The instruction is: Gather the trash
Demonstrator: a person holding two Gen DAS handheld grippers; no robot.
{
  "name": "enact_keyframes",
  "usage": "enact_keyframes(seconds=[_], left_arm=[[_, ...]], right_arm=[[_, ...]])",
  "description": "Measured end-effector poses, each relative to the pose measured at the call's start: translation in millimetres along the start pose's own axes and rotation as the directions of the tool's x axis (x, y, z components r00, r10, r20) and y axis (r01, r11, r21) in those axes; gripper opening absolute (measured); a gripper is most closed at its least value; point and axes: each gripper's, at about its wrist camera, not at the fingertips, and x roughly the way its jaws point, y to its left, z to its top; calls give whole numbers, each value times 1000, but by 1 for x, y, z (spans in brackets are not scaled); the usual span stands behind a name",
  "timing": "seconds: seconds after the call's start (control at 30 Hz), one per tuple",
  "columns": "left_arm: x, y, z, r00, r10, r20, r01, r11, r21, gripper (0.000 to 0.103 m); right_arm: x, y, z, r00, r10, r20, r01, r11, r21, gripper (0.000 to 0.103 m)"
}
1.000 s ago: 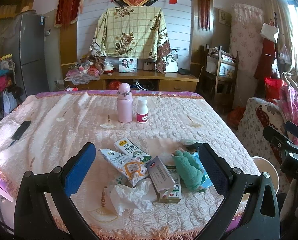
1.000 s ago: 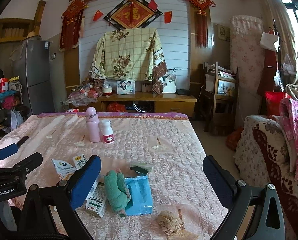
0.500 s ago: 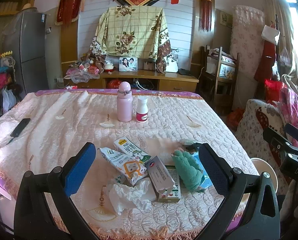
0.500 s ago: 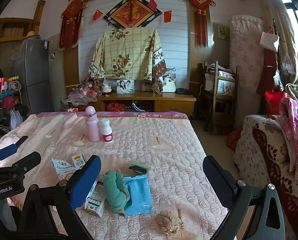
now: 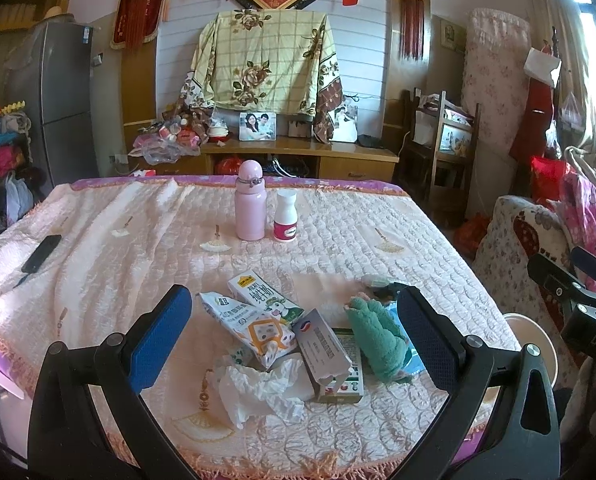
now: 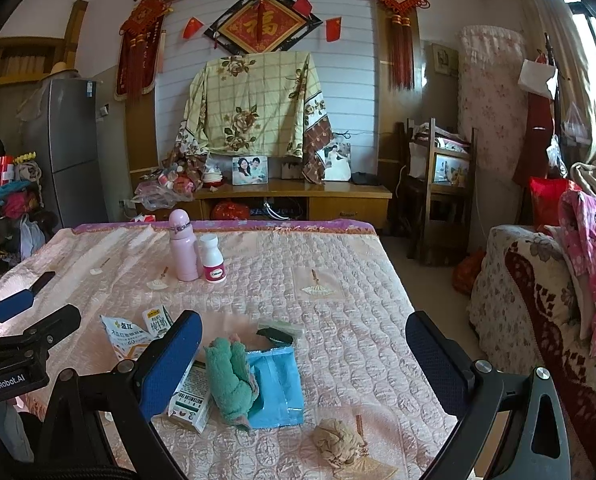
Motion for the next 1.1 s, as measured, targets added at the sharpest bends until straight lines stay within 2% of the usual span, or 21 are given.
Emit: enact_keyframes(seconds=[0.37, 0.9, 1.1], left_arm=[[1, 4, -1, 1000, -24, 1, 24, 998, -50, 102], [6, 9, -6, 999, -29, 28, 31, 998, -52, 102], [8, 13, -7, 998, -63, 32, 65, 994, -92, 102]], right_arm=[[4, 1, -7, 1000, -2, -12, 2, 1000, -1, 101], [9, 1, -8, 1000, -4, -23, 4, 1000, 4, 101], [11, 0, -11, 999, -7, -32, 7, 1000, -1, 101]])
